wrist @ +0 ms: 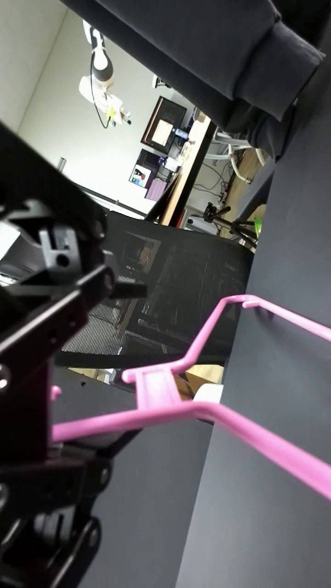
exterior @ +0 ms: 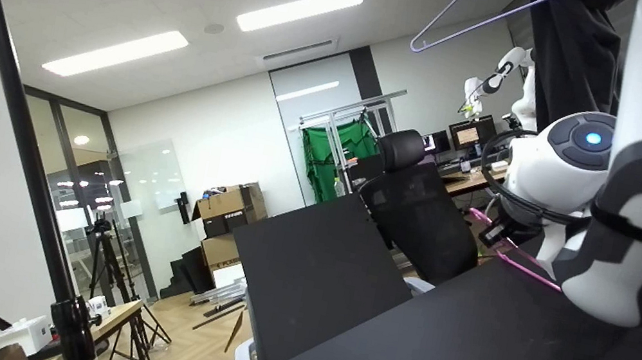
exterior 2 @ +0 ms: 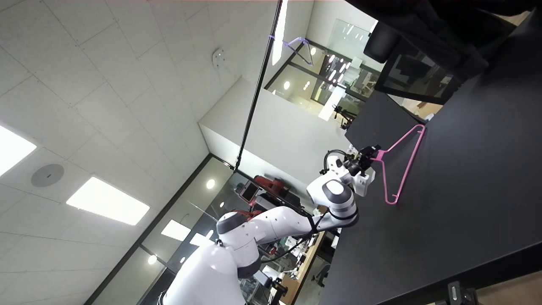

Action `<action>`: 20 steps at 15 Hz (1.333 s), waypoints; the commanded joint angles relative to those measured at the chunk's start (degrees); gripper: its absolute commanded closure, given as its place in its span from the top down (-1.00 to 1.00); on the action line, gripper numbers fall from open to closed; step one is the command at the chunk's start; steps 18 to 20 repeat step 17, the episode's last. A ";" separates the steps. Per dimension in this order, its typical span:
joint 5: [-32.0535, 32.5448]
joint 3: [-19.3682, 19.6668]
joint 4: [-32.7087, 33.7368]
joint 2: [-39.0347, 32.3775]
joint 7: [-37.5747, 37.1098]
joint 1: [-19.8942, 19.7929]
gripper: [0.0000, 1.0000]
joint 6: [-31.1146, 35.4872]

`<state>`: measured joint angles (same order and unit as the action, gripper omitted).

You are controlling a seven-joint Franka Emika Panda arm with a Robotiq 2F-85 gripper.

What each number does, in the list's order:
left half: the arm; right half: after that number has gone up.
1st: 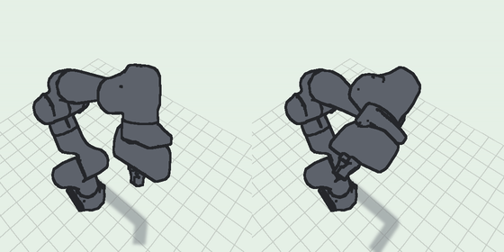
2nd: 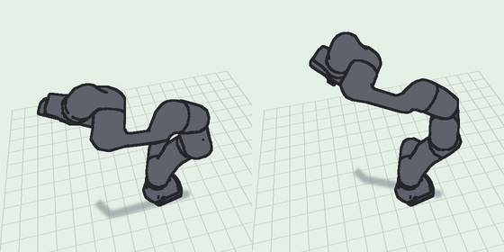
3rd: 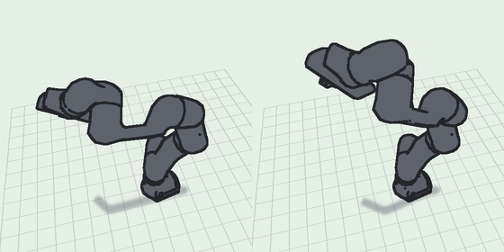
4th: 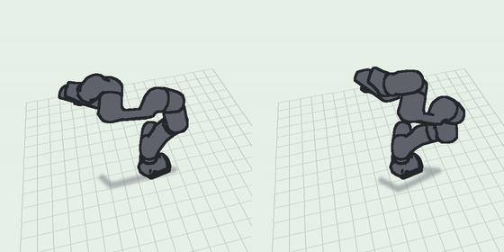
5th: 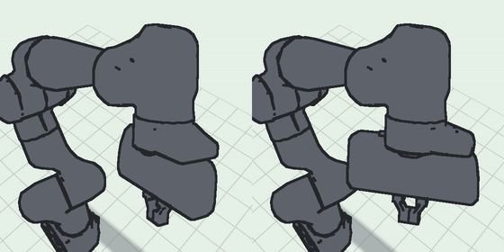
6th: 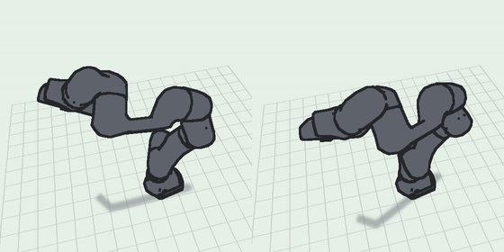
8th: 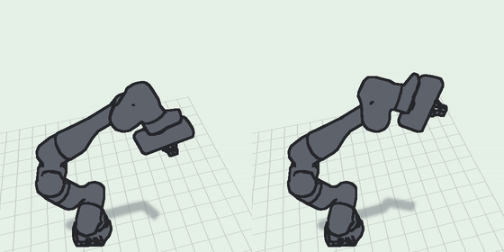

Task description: Get the pink hanger from the hanger pole and put it on the table

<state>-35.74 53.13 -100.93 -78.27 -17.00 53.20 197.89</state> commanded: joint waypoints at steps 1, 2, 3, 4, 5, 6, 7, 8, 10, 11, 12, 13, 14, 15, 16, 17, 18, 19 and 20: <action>5.14 -4.31 -0.98 11.61 5.23 -4.86 0.89 0.00; 6.41 -5.18 -1.17 14.17 5.90 -5.97 1.00 0.00; 7.67 -6.08 -1.33 16.55 6.47 -7.04 1.00 0.00; 9.46 -7.72 -1.30 19.49 7.13 -8.63 1.00 0.00; 11.83 -10.51 -0.93 23.07 7.97 -10.95 1.00 0.00; 13.64 -12.90 -1.00 25.86 8.63 -12.93 1.00 0.00; 15.37 -15.50 -1.43 28.61 9.30 -15.00 1.00 0.01; 17.07 -18.60 -1.81 31.37 10.05 -17.47 1.00 0.01; 20.71 -26.35 -3.97 37.18 11.90 -23.47 1.00 0.00; 22.25 -30.07 -5.31 39.51 12.81 -26.55 1.00 -0.25; 23.93 -33.62 -6.24 41.66 13.93 -29.85 1.00 -1.84; 25.31 -36.22 -7.18 43.19 14.78 -32.50 1.00 -3.56; 22.29 -30.77 -3.07 37.70 12.63 -27.66 1.00 -1.41; 22.72 -32.34 -3.63 38.92 13.29 -29.22 1.00 -1.86; 22.67 -32.02 -3.63 38.97 13.35 -29.24 1.00 -1.86; 22.58 -31.75 -3.61 38.69 13.35 -29.00 1.00 -1.82; 22.58 -31.75 -3.61 38.69 13.35 -29.00 1.00 -1.82; 22.58 -31.75 -3.61 38.69 13.35 -29.00 1.00 -1.82; 22.58 -31.75 -3.61 38.69 13.35 -29.00 1.00 -1.82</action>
